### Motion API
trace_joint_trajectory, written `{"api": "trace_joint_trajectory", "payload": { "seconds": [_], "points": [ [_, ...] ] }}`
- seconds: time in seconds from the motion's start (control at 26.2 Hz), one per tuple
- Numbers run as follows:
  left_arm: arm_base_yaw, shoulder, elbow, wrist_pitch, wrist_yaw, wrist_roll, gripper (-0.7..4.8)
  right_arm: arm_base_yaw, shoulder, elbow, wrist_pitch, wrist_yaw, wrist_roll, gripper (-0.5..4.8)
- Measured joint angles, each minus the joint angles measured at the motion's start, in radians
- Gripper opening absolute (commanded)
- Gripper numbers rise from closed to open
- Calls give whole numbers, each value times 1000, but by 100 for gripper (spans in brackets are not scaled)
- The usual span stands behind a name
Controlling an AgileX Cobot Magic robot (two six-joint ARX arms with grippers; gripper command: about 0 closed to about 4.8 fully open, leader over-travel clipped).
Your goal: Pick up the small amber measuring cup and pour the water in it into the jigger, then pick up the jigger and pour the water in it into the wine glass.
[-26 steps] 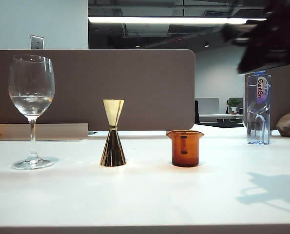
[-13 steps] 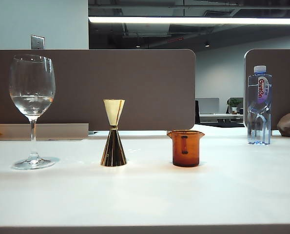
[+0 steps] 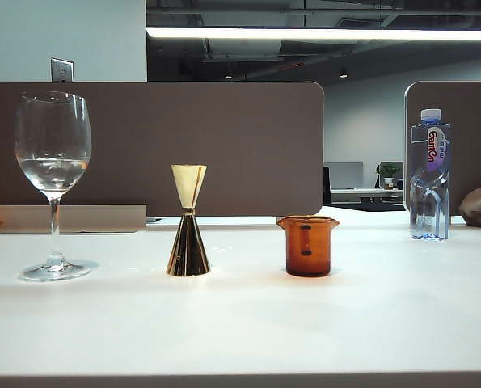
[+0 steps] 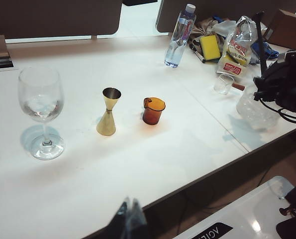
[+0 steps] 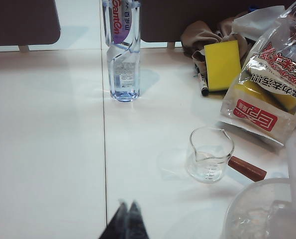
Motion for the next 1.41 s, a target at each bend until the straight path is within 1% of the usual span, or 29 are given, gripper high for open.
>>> {"api": "trace_joint_trajectory", "payload": {
  "seconds": [0.19,0.31,0.54,0.8,0.92,0.96,1.03,1.11,1.41],
  "points": [
    [0,0,0,0,0,0,-2,0,-19,-3,-4,0,0,-4],
    [0,0,0,0,0,0,-2,2,-134,-3,-7,0,0,-5],
    [0,0,0,0,0,0,-2,2,-269,-2,-11,0,0,-5],
    [0,0,0,0,0,0,-2,1,-364,-47,-11,-29,0,-5],
    [0,0,0,0,0,0,-2,1,-401,-94,-8,-73,0,-5],
    [0,0,0,0,0,0,-2,1,-412,-117,0,-99,0,-4],
    [0,0,0,0,0,0,-2,1,-450,-186,26,-182,0,-5],
    [0,0,0,0,0,0,-2,1,-482,-229,44,-218,0,-5],
    [0,0,0,0,0,0,-2,1,-497,-282,94,-219,3,-5]
  ]
}}
